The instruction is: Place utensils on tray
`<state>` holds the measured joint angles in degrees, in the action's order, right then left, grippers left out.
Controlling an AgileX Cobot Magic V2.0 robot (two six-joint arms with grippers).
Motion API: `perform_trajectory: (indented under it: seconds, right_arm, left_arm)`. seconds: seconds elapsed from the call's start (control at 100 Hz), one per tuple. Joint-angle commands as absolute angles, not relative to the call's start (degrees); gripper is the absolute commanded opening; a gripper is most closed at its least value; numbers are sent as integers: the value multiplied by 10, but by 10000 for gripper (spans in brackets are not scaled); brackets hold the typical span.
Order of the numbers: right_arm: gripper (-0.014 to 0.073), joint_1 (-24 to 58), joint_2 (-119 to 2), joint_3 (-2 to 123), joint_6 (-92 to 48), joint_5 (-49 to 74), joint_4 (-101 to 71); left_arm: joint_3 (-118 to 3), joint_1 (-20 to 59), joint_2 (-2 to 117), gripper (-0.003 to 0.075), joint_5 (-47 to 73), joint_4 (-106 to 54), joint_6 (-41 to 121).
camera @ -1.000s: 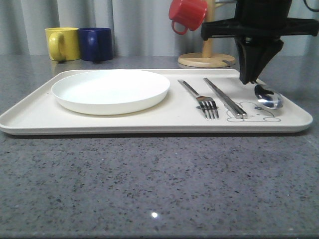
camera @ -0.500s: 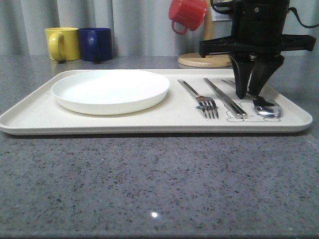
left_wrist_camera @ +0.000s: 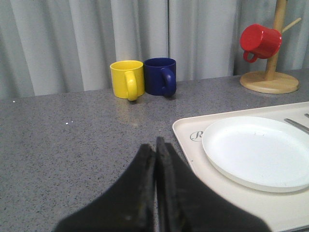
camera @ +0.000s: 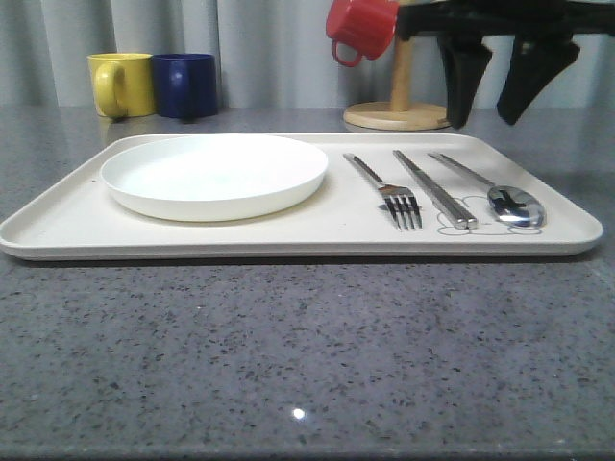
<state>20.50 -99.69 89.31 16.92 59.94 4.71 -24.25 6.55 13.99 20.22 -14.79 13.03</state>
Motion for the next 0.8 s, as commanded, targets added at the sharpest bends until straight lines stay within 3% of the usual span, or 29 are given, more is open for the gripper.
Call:
perform_trajectory:
  seconds: [0.0,0.3,0.79]
  right_arm:
    - [384,185,-941,907,139,579,53]
    - [382,104,-805,777,121,513,53]
    - [382,88,-396,419,121,329,89]
  left_arm:
    - [-256,65,146,-19,157,-154,126]
    - [-256,65,146,-19,157,-154,126]
    - [-256,65,146,-19,157,-154,126]
